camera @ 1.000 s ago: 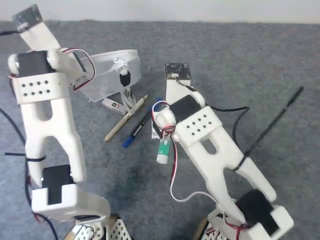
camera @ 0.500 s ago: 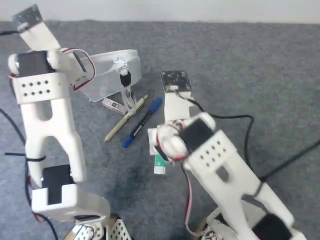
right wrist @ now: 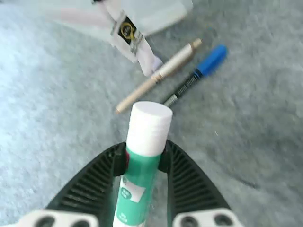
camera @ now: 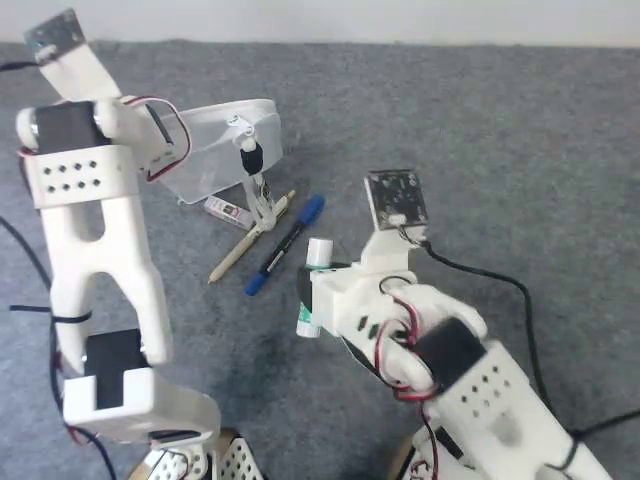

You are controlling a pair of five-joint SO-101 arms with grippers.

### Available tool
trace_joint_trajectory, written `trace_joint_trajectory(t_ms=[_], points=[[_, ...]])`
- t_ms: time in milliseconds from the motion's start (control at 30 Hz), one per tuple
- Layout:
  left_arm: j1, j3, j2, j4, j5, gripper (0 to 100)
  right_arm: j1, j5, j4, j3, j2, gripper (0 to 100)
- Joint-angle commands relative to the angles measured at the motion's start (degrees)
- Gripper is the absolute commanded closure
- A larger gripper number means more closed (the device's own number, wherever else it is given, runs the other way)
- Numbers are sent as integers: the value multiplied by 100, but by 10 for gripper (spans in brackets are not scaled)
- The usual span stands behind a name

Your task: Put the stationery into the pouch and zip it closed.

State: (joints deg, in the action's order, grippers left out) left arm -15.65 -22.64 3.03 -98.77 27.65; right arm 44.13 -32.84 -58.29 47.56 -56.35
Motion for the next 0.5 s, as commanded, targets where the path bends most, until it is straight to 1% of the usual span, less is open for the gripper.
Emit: trace_joint_trajectory(t_ms=[0,267,467], points=[[0,-40,-35,35,35,990,48,88,470,211,-558,992],[9,-40,-35,35,35,990,57,88,1332,721,-1191,992],[9,-40,-35,35,35,990,57,105,1675,703,-1499,992]])
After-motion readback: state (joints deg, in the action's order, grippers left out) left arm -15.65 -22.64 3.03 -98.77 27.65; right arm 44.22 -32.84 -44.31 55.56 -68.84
